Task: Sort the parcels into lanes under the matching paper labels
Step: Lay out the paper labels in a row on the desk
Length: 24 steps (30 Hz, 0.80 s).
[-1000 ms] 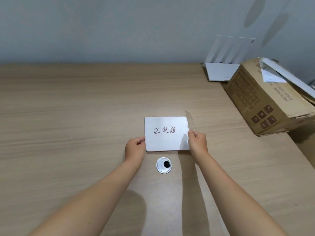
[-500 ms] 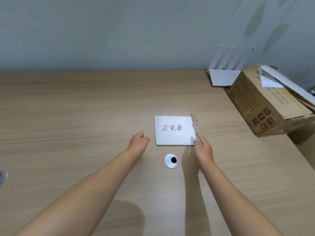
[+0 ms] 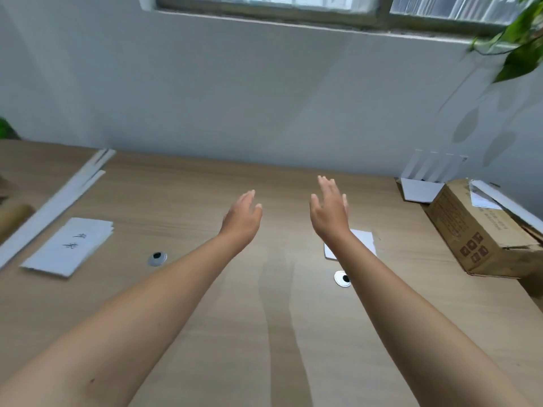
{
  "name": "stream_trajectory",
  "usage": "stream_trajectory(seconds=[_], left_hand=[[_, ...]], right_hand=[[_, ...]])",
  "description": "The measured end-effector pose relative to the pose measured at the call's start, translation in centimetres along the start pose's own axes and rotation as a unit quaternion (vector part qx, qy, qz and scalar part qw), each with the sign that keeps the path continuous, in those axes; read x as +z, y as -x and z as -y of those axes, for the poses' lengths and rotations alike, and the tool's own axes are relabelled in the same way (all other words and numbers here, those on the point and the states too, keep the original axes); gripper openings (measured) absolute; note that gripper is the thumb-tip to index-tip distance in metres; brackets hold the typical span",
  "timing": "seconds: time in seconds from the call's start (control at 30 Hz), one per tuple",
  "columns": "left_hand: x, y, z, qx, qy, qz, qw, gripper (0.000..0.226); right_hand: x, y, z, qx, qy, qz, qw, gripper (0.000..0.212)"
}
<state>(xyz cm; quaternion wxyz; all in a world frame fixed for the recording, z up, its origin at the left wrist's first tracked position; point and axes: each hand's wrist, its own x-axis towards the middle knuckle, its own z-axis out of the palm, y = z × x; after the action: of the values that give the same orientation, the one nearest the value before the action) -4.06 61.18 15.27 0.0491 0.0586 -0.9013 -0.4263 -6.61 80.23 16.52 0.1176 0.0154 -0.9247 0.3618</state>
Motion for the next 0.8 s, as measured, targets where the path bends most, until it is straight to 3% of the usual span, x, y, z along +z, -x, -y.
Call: stream_trajectory(seconds=[0.13, 0.27, 0.57, 0.8], left_hand=[[-8.6, 2.3, 3.3, 0.04, -0.069, -0.109, 0.991, 0.054], [-17.0, 5.0, 7.4, 0.051, -0.089, -0.153, 0.983, 0.055], [-30.9, 11.0, 18.9, 0.097, -0.193, -0.124, 0.969, 0.057], [-36.1, 11.1, 23.1, 0.109, -0.229, -0.122, 0.96, 0.058]], right_hand=[[2.6, 3.4, 9.5, -0.076, 0.021, -0.002, 0.997, 0.057], [6.5, 6.9, 17.9, -0.127, 0.051, -0.008, 0.991, 0.06], [17.7, 14.3, 32.1, -0.094, 0.033, -0.003, 0.995, 0.061], [22.3, 16.5, 37.1, -0.142, 0.068, 0.006, 0.988, 0.061]])
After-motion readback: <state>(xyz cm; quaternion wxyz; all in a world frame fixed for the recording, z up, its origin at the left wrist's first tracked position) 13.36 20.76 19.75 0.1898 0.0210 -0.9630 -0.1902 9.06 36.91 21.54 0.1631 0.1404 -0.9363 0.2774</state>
